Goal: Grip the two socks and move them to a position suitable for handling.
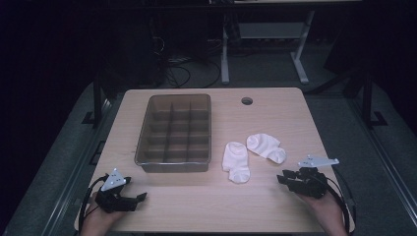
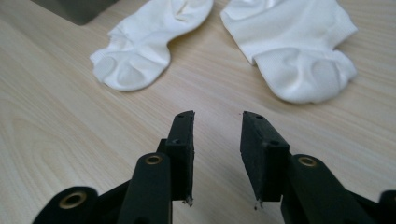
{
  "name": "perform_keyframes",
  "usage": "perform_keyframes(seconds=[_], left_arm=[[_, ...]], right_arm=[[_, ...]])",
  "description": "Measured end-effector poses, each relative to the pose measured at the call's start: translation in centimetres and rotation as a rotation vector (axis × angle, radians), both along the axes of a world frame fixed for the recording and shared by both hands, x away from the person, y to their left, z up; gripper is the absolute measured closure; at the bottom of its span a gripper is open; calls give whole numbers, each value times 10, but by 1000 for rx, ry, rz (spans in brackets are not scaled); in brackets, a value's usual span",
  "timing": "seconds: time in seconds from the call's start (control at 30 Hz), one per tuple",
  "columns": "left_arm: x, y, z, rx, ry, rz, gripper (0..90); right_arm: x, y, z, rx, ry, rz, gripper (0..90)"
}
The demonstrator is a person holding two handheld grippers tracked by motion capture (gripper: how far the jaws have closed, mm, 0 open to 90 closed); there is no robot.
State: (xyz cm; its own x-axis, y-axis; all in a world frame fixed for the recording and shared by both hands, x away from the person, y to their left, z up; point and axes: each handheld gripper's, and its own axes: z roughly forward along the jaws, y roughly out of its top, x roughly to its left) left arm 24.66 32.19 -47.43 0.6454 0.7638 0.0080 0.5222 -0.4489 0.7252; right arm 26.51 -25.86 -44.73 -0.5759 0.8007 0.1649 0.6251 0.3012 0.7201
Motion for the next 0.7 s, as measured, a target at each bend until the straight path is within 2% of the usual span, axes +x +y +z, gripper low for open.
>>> perform_keyframes(seconds=[0.23, 0.33, 0.7], left_arm=[[0, 0, 0, -1, 2, 1, 135], [0, 0, 0, -5, 1, 4, 135], [0, 0, 0, -2, 2, 2, 135]], right_arm=[[10, 11, 9, 30, 1, 54, 667], [19, 24, 13, 33, 1, 95, 667], [32, 51, 21, 20, -16, 162, 667]])
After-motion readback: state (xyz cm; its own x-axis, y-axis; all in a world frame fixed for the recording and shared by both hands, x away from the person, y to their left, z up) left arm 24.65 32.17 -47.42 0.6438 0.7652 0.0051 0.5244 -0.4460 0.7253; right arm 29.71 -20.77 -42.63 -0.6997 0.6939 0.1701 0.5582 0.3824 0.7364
